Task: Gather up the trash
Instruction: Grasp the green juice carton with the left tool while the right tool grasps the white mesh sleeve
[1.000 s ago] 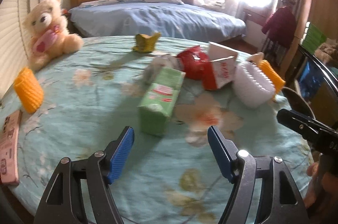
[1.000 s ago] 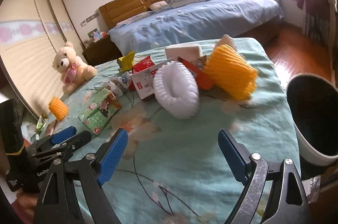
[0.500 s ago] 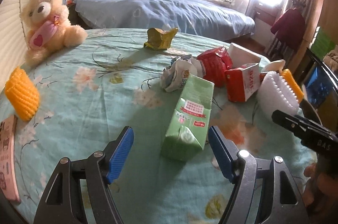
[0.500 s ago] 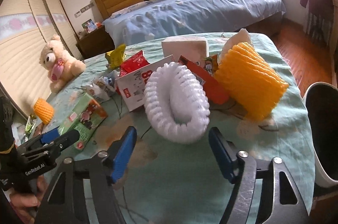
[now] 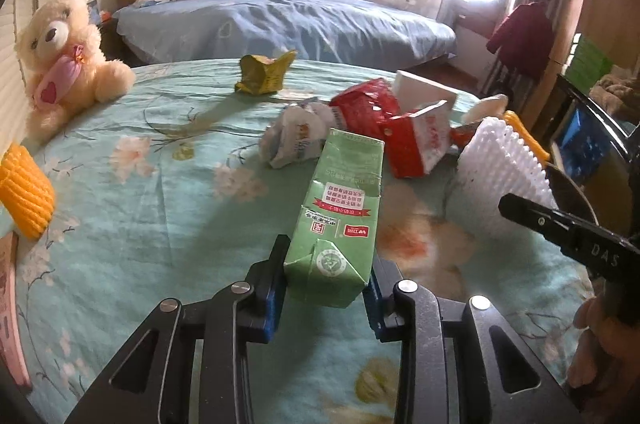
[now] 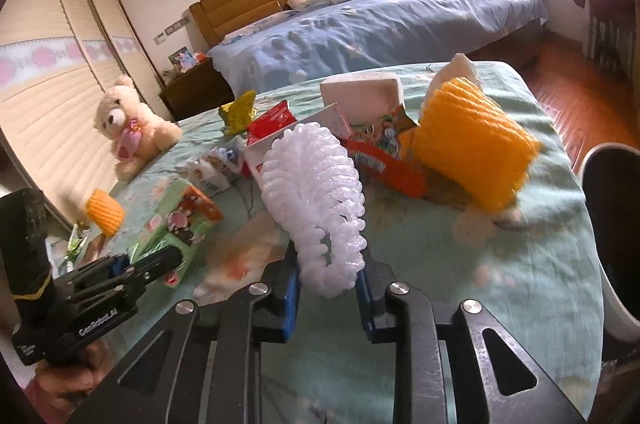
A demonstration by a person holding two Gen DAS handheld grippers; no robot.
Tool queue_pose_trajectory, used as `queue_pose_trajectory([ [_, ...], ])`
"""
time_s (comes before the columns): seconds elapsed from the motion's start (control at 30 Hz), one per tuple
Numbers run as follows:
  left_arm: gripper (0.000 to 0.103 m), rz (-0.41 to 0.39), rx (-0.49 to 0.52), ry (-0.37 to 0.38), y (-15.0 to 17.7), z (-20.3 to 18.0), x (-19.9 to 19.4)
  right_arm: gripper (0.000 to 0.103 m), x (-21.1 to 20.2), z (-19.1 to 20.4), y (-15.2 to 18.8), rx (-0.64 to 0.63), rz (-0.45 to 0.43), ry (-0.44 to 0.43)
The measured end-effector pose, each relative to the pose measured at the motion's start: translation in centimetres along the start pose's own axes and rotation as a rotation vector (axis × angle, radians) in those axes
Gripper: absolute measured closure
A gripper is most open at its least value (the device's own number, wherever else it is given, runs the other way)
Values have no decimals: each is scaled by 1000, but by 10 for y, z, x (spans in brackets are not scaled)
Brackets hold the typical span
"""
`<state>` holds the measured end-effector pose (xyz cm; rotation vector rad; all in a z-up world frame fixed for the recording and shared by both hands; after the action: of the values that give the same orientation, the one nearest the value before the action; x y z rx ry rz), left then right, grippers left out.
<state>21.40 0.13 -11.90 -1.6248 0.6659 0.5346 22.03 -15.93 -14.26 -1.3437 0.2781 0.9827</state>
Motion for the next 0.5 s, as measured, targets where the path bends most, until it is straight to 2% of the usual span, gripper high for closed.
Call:
queue_pose_trajectory([
  [0.23,71,-6,36,58,4,-28,-16,79,-29,-12,14,31,-9,2],
  [0.5,71,3,95,125,5,-67,-20,79,-58,-44,17,84,-46,50],
])
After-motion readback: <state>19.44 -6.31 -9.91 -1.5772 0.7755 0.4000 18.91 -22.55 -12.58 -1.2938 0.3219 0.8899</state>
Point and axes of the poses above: each gripper's, at about its wrist camera, not at the fingertips, and x roughly the way its jaws point, z to its left, y to its underside, the point moved 7 cm from there along x, roughly the way its jaws point, and after that the axes turned 3 degrees about -z, right-handed, at the moved point
